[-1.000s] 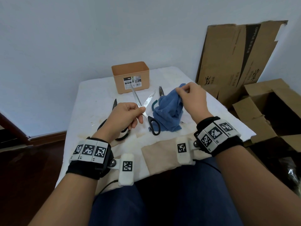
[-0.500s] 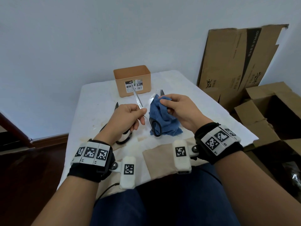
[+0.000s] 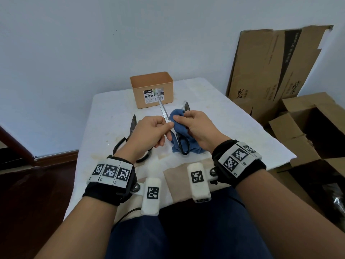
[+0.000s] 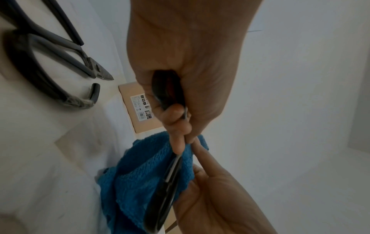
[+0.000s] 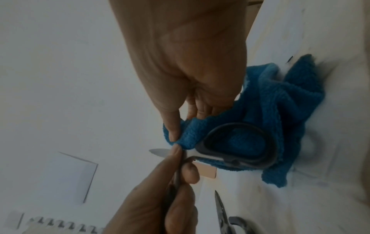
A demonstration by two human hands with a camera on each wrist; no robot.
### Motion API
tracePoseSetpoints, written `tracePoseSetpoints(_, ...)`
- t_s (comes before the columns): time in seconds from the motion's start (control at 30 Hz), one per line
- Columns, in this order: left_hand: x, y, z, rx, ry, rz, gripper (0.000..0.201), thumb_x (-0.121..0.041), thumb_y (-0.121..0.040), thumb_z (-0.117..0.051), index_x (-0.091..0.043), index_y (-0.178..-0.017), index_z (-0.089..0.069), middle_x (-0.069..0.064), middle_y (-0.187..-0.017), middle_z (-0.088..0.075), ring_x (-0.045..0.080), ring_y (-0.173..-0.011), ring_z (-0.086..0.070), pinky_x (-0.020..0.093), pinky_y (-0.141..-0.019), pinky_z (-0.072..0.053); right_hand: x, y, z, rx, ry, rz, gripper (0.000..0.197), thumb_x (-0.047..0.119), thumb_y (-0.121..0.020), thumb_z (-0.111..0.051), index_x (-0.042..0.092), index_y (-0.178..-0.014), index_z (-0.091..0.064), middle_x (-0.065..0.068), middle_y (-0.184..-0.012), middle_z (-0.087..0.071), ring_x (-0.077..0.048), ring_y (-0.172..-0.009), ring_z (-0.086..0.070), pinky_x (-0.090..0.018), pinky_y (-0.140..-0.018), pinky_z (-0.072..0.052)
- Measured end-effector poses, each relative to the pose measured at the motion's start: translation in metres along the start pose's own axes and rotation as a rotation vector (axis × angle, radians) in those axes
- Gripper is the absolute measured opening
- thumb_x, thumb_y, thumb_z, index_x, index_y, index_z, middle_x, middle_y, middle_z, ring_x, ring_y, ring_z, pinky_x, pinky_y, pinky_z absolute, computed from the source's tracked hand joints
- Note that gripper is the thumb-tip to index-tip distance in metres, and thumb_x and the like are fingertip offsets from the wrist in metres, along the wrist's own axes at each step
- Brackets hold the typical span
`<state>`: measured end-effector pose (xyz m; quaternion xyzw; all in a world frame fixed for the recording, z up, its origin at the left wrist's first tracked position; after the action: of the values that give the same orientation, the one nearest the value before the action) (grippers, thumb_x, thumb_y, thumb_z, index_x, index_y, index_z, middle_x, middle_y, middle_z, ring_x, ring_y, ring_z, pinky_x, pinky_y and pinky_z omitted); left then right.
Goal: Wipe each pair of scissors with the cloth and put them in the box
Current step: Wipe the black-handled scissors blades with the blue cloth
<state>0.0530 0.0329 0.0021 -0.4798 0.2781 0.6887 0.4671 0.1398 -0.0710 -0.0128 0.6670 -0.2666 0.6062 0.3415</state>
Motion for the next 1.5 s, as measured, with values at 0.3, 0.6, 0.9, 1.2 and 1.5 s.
tracePoseSetpoints(0.3, -0.004, -0.001, -0.009, -0.003, -0.028, -0.016, 0.034, -0.022, -0.098, -0.061, 0.007, -0.082, -0.061, -0.003, -0.052, -0.063, 0.011, -0.04, -0.042, 0.018, -0.04, -0.032, 0.014, -0.015, 0.013, -0.182, 0.332, 0.168, 0.033, 0.03, -0.092, -0.062, -0.002, -0.092, -0.061, -0.021, -0.086, -0.067, -0.028, -0.079, -0.062, -0.042, -0.081, -0.051)
tracePoseSetpoints(0.6, -0.004, -0.001, -0.009, 0.016, -0.039, -0.024, 0.033, -0.025, -0.098, -0.062, 0.003, -0.08, -0.062, 0.001, -0.058, -0.067, 0.011, -0.042, -0.044, 0.018, -0.04, -0.033, 0.015, -0.019, 0.025, -0.221, 0.326, 0.178, 0.026, 0.031, -0.094, -0.06, 0.006, -0.086, -0.062, -0.013, -0.083, -0.065, -0.025, -0.08, -0.062, -0.04, -0.081, -0.051)
tracePoseSetpoints(0.9, 0.002, -0.001, -0.008, 0.042, 0.085, 0.01, 0.031, -0.024, -0.098, -0.061, 0.003, -0.082, -0.061, 0.004, -0.064, -0.068, 0.009, -0.04, -0.043, 0.018, -0.037, -0.03, 0.01, -0.019, 0.025, -0.165, 0.2, 0.157, 0.015, 0.026, -0.087, -0.072, 0.016, -0.087, -0.06, -0.008, -0.089, -0.072, -0.025, -0.092, -0.07, -0.042, -0.089, -0.056)
tracePoseSetpoints(1.2, -0.012, 0.003, -0.006, 0.039, 0.031, -0.027, 0.033, -0.022, -0.098, -0.062, 0.002, -0.075, -0.061, -0.005, -0.044, -0.055, 0.007, -0.036, -0.038, 0.016, -0.037, -0.028, 0.018, -0.019, 0.032, -0.236, 0.273, 0.239, 0.018, 0.029, -0.088, -0.069, 0.021, -0.079, -0.055, 0.003, -0.078, -0.062, -0.014, -0.08, -0.059, -0.033, -0.079, -0.048)
tracePoseSetpoints(1.5, -0.016, 0.009, -0.01, 0.052, -0.004, -0.028, 0.032, -0.02, -0.098, -0.062, -0.002, -0.071, -0.061, -0.006, -0.041, -0.054, 0.006, -0.034, -0.037, 0.016, -0.038, -0.03, 0.019, -0.02, 0.041, -0.26, 0.306, 0.236, 0.021, 0.03, -0.088, -0.068, 0.022, -0.077, -0.053, 0.003, -0.078, -0.06, -0.017, -0.081, -0.058, -0.039, -0.08, -0.049)
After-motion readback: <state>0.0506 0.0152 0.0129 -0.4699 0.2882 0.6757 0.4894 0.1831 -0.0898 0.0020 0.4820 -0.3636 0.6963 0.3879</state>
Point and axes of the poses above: each hand's wrist, its own y-axis away from the middle knuckle, its own z-axis out of the back of the hand, x = y × z, the point moved 10 cm from there along -y, towards the middle knuckle
